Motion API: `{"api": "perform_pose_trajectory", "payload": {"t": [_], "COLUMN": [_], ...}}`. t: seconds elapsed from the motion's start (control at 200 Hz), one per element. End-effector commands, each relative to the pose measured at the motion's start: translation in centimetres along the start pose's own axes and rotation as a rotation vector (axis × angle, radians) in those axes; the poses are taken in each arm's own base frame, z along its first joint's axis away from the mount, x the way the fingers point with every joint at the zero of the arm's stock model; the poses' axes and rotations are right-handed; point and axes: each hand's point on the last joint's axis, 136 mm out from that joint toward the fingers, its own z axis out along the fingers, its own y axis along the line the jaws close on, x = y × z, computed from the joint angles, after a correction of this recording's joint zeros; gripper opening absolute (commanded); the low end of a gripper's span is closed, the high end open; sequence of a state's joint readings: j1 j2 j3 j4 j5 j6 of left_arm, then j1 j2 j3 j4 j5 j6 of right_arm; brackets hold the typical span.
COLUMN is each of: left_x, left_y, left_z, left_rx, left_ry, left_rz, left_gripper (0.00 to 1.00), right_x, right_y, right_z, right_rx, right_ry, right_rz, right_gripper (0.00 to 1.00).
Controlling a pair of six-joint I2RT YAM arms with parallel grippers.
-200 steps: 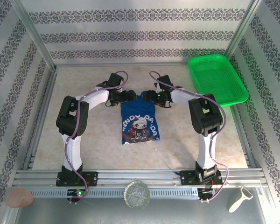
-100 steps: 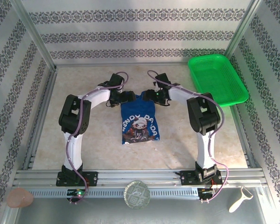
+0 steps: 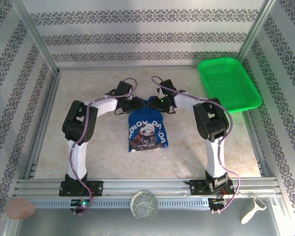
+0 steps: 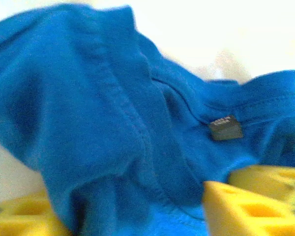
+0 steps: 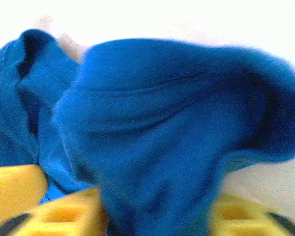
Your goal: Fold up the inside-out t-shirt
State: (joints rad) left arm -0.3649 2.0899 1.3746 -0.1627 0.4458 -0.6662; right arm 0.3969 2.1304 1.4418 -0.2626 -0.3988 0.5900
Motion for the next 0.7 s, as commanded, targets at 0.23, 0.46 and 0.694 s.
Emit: {"api": "perform_pose_trajectory", "payload": {"t": [0.23,0.46,0.694], "left_x": [1.6,1.6,-1.6], "left_y": [-0.5,-0.4,-3.2], "left_z": [1.0,2.5,-3.3], "left_rx": [0.157,0.212,0.289], "left_ry": [-0.008,0.016,-0.140], "left_rz": [-0.063,-0.065,-0.013], "left_gripper": [0.67,0.07,0.00], "right_x": [0.5,0.3,-2.0], "right_y": [-1.3,-1.0,0.5], "right_z": [0.6,0.2,-5.3], "right_rx": [-0.070,-0.128,-0.207], "right_ry": [0.019,0.010,-0.129], "right_rz": [0.111,0.143,0.180], "right_gripper": [0.07,0.00,0.00]}}
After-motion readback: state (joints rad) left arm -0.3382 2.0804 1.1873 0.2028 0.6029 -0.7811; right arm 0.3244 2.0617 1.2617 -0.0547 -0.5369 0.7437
